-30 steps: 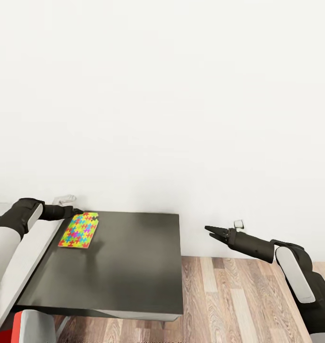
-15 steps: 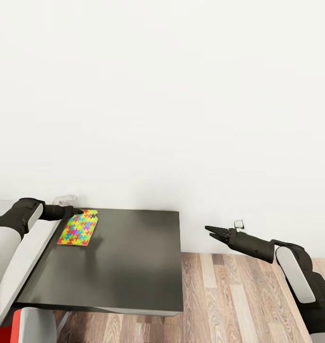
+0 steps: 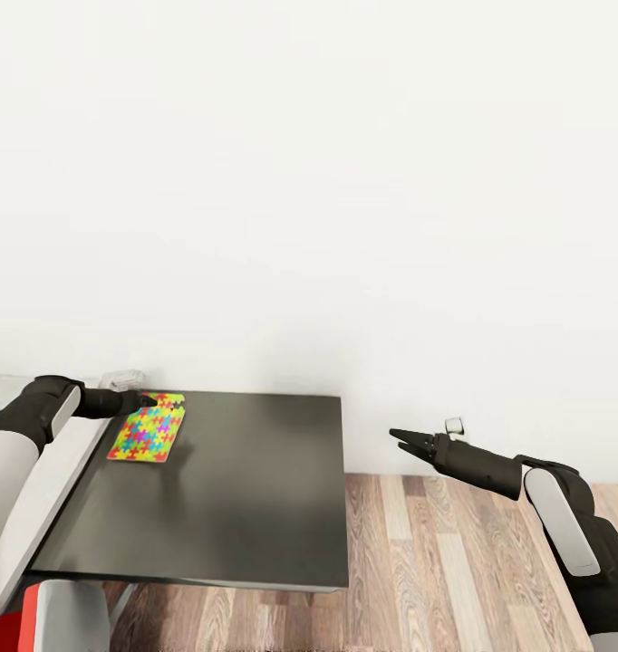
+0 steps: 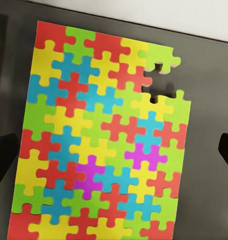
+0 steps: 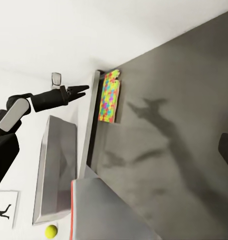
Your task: Put all the toys in the child's room - the three board games (two on the bed and one on the table), the two jigsaw puzzles on the table, and the tennis ball on the table - inside the toy box on the table in the child's room.
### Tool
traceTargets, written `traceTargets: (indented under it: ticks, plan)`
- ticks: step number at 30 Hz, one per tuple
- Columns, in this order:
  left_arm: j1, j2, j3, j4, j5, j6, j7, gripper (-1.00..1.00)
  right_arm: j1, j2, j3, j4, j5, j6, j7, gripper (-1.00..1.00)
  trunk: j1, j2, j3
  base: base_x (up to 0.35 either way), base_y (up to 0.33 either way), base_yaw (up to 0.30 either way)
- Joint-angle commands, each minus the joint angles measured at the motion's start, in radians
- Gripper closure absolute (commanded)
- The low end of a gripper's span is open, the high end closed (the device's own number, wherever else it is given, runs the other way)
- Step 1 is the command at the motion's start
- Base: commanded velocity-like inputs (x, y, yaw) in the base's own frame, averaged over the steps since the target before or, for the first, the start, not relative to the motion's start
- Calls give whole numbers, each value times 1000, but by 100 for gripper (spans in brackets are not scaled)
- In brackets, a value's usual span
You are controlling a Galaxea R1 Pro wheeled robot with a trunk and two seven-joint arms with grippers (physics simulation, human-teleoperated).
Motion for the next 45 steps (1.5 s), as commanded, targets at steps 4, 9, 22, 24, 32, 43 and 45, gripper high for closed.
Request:
traceTargets:
  ticks: [4,9,22,24,32,43,45]
  plan:
    - [-1,3,3,-3,1,7,-5,-100,-1,0,-1,-2,5,5,6,-100,0,-2,-8,0,0,0]
    - [-1,7,4,-5,2,8,-6,-100,-1,0,-2,-2,5,5,6,-100,0,-2,-17,0,0,0]
    - [-1,19,3,-6,2,8,-8,-100,24,0,-2,-96,-7,5,79,-100,0,-2,-37,0,0,0]
    - [-1,19,3,-6,2,8,-8,-100,54,0,-3,-145,-8,5,144,-100,0,-2,-38,0,0,0]
    - [-1,19,3,-6,3,8,-8,-100,82,0,-5,-176,-8,5,249,-100,0,-2,-39,0,0,0]
    - [-1,19,4,-6,3,8,-9,-100,83,0,-5,-177,-5,5,256,-100,0,-2,-39,0,0,0]
    - [-1,19,4,-6,3,8,-9,-100,84,0,-6,-177,-4,5,256,-100,0,-2,-39,0,0,0]
